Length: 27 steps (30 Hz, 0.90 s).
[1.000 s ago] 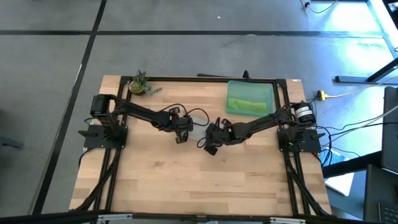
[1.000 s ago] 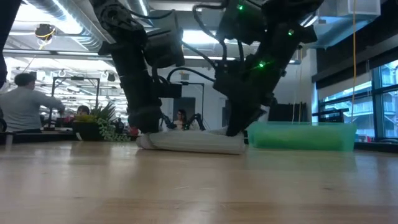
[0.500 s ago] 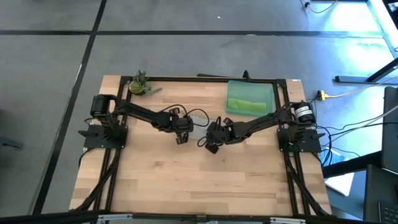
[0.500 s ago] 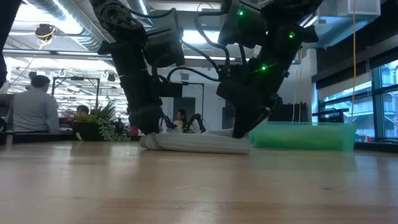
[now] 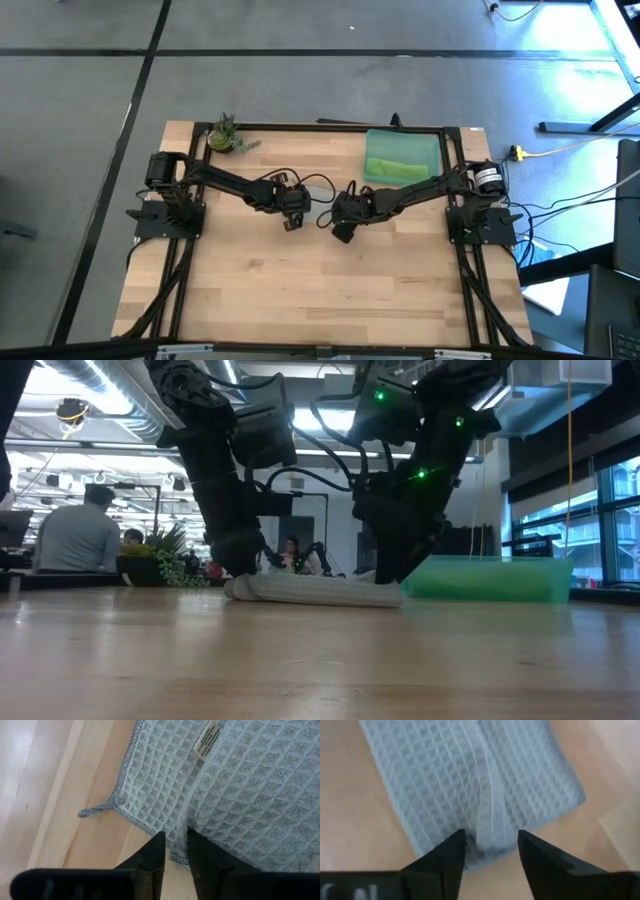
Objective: Roll microfiber towels into tight, uniform cylinder then place into a basket
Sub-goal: Roll the gray kitchen towel
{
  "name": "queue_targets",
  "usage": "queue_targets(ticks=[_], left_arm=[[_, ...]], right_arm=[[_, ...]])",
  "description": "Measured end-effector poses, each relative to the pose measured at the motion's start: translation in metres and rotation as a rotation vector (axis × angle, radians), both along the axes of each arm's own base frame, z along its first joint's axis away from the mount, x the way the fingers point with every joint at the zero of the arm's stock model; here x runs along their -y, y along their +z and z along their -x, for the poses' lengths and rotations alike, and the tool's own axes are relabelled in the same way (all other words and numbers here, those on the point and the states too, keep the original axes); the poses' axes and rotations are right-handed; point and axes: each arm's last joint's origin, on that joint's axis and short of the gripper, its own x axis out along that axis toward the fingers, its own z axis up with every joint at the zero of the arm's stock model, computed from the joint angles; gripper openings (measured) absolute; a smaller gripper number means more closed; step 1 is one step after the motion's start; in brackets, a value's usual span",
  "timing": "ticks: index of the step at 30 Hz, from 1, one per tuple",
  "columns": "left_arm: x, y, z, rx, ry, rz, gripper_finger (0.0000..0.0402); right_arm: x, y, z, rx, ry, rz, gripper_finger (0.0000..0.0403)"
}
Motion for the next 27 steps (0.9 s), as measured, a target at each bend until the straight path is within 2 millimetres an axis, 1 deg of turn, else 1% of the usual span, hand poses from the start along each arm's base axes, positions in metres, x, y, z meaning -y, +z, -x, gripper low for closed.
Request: queue_targets(ticks=[4,7,11,15,18,22,24,27], left_arm=[[0.0,0.0,0.0,0.004,0.016,0.005,0.0088],[0.0,0.0,0.001,0.015,0.048,0.016,0.0089],[0.002,-0.001,0.001,0.009,0.047,0.024,0.0084],[0.01,-0.001,0.003,-0.014,0.031,0.069,0.0081],[0.02,-0.001,0.005,-0.037,0.005,0.077,0.0082],[0.037,-0.001,0.008,-0.042,-0.008,0.084,0.0082],[0.047,-0.001,0.009,-0.038,-0.017,0.09,0.0079],[0.062,-0.001,0.011,-0.028,-0.013,0.104,0.0077]], right_arm=[[0.006,0.014,0.003,-0.04,-0.009,-0.094,0.0207],[0.007,0.027,0.008,-0.048,-0.02,-0.079,0.0215],[0.004,0.047,0.012,0.017,-0.016,-0.054,0.0217],[-0.01,0.06,0.017,0.06,0.021,-0.034,0.0218],[-0.023,0.065,0.019,0.067,0.103,-0.006,0.0218],[-0.045,0.063,0.018,0.091,0.221,0.01,0.0218],[-0.055,0.058,0.018,0.103,0.298,0.025,0.0218],[-0.069,0.053,0.012,0.141,0.386,0.042,0.0218]])
